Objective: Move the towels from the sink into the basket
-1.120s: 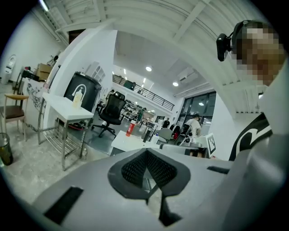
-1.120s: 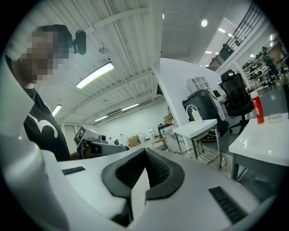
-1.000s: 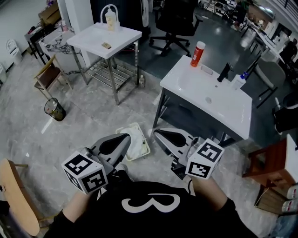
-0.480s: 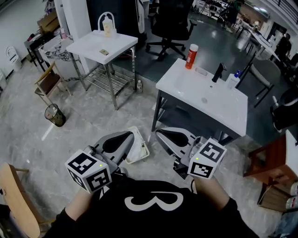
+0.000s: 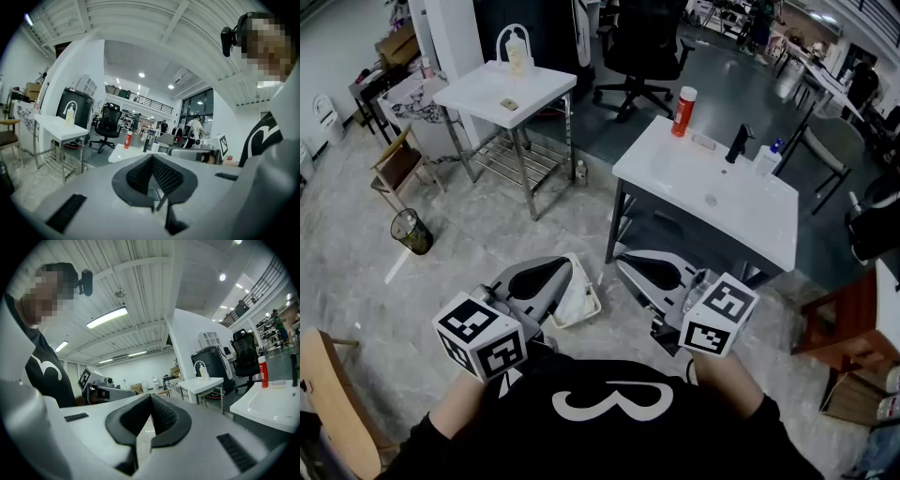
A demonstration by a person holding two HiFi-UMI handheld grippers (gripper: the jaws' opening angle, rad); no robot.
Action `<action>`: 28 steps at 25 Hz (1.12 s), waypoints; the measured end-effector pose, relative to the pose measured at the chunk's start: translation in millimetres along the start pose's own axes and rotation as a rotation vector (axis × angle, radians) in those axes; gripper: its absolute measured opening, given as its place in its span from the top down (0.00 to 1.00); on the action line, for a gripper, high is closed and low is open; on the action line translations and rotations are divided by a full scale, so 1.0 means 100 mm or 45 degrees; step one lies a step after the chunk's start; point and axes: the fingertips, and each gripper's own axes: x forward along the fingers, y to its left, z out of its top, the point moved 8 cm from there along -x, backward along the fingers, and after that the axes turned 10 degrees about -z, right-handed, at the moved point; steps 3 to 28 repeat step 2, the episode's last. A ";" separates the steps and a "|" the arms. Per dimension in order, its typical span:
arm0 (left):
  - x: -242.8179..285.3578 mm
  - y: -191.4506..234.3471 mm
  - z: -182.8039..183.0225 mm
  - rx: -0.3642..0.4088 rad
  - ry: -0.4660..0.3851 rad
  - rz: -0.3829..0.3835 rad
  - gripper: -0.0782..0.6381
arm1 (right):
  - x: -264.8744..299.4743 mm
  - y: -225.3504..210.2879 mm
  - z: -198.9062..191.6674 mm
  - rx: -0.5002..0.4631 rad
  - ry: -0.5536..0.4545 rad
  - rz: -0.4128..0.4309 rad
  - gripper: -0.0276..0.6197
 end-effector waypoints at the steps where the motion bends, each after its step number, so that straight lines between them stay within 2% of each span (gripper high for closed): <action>1: 0.00 0.00 -0.01 0.000 0.005 0.000 0.88 | 0.01 0.01 -0.01 -0.004 0.003 0.001 0.95; 28: 0.00 0.00 -0.02 -0.001 0.011 -0.001 0.88 | 0.01 0.02 -0.02 -0.008 0.006 0.001 0.95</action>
